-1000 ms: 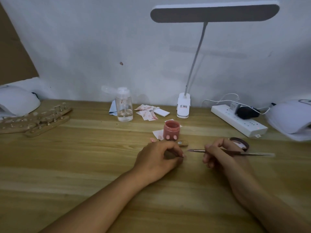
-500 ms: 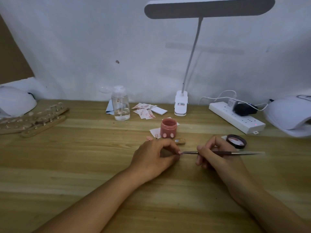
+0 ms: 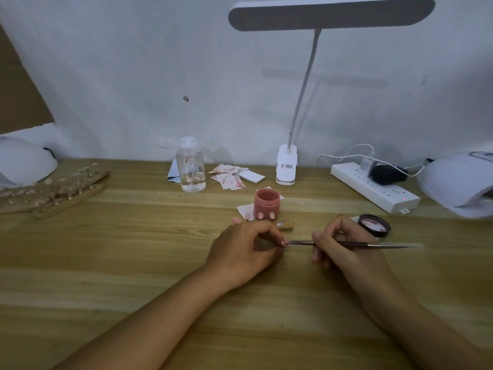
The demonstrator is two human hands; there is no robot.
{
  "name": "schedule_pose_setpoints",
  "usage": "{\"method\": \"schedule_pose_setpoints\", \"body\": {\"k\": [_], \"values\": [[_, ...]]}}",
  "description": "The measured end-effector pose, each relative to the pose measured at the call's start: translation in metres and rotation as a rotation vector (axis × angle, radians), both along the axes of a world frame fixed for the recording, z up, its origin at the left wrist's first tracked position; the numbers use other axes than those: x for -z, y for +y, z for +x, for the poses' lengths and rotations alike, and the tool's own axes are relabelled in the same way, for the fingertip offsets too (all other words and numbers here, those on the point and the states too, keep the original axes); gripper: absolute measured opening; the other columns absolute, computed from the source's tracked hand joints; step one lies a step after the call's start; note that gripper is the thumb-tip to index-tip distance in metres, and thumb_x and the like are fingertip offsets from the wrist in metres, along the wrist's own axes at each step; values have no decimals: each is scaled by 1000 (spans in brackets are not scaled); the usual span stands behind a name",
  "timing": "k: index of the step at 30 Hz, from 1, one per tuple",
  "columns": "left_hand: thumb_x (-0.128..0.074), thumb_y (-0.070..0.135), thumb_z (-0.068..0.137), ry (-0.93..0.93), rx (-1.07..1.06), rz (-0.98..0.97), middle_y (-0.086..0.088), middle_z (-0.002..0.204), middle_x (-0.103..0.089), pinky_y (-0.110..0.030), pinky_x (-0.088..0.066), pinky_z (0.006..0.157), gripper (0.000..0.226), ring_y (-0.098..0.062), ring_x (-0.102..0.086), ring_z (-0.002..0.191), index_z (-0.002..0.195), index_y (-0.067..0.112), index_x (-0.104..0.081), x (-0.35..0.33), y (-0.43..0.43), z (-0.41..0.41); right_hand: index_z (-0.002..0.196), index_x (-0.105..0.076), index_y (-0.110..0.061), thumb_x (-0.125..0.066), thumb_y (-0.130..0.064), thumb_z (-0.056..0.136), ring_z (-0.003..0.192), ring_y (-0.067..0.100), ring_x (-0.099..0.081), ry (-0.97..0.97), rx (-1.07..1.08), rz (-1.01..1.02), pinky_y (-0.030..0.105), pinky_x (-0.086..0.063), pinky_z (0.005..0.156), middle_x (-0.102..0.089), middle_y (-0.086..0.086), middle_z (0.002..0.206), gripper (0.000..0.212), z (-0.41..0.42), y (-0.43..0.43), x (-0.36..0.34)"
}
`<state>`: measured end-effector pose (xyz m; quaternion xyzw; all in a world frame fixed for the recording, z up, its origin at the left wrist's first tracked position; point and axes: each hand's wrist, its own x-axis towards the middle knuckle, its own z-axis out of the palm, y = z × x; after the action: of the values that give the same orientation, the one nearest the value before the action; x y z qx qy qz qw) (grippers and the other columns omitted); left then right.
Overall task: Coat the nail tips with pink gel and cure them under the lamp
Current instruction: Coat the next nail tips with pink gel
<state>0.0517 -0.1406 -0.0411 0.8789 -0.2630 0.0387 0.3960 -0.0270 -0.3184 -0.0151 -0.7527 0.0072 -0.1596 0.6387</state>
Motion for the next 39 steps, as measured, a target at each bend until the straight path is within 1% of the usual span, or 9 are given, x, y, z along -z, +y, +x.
{"method": "schedule_pose_setpoints", "body": {"k": [3, 7, 11, 16, 23, 29, 32, 34, 39], "values": [[-76, 37, 79, 10, 2, -7, 40, 77, -61, -23, -36, 66, 21, 13, -52, 64, 73, 51, -62, 0, 0, 0, 77, -49, 5, -63, -6, 89, 50, 8, -53, 15, 11, -24, 16, -44, 50, -66, 11, 59, 22, 1, 0, 1], [-76, 37, 79, 14, 0, -15, 39, 79, -63, -24, -37, 66, 17, 12, -51, 63, 74, 48, -64, 0, 0, 0, 77, -44, 8, -60, -1, 89, 46, 6, -49, 19, 55, 43, 14, -40, 45, -58, 10, 54, 22, 1, -1, 1], [-76, 38, 79, 7, -1, -8, 39, 77, -62, -26, -41, 68, 22, 9, -51, 63, 71, 52, -61, 1, 0, 1, 77, -47, 5, -62, -5, 90, 47, 5, -52, 4, 19, 31, 14, -42, 47, -62, 11, 56, 22, 0, 1, 0], [-76, 38, 80, 1, 7, -13, 40, 77, -62, -25, -36, 65, 20, 12, -51, 62, 72, 50, -62, 0, 0, 1, 77, -46, 7, -62, -3, 90, 47, 5, -51, -5, 28, 21, 14, -41, 47, -61, 11, 55, 23, 1, 0, 1], [-76, 38, 79, 6, 11, -21, 38, 75, -62, -24, -36, 64, 18, 9, -51, 61, 73, 50, -63, 1, 0, 1, 80, -46, 10, -61, -3, 90, 47, 6, -52, -6, 13, 9, 15, -42, 47, -61, 13, 57, 22, 0, 1, 0], [-76, 38, 80, -1, 8, -13, 40, 72, -60, -24, -34, 62, 24, 12, -51, 62, 70, 53, -61, 1, -1, 1, 77, -47, 5, -61, -3, 90, 48, 7, -52, -14, 5, 27, 16, -42, 47, -61, 10, 55, 21, 1, 1, 0], [-76, 38, 79, -1, 9, -14, 40, 75, -61, -24, -34, 62, 25, 13, -51, 63, 71, 55, -60, 0, -1, 1, 74, -48, -1, -62, -5, 90, 48, 7, -51, -21, 1, 24, 15, -42, 48, -62, 10, 55, 22, 0, 0, 1], [-76, 38, 79, 0, 7, -13, 40, 76, -61, -23, -34, 63, 25, 14, -51, 64, 71, 56, -60, 0, -1, 1, 74, -48, -3, -62, -6, 90, 48, 6, -51, -16, -9, 11, 15, -42, 49, -62, 9, 55, 22, 0, 1, 1], [-77, 37, 79, -1, 3, -14, 40, 75, -60, -23, -33, 63, 24, 15, -50, 64, 70, 53, -61, 0, -1, 0, 77, -48, 4, -62, -6, 90, 48, 6, -51, -7, -23, 8, 15, -42, 48, -63, 8, 55, 21, 0, 1, 1]]}}
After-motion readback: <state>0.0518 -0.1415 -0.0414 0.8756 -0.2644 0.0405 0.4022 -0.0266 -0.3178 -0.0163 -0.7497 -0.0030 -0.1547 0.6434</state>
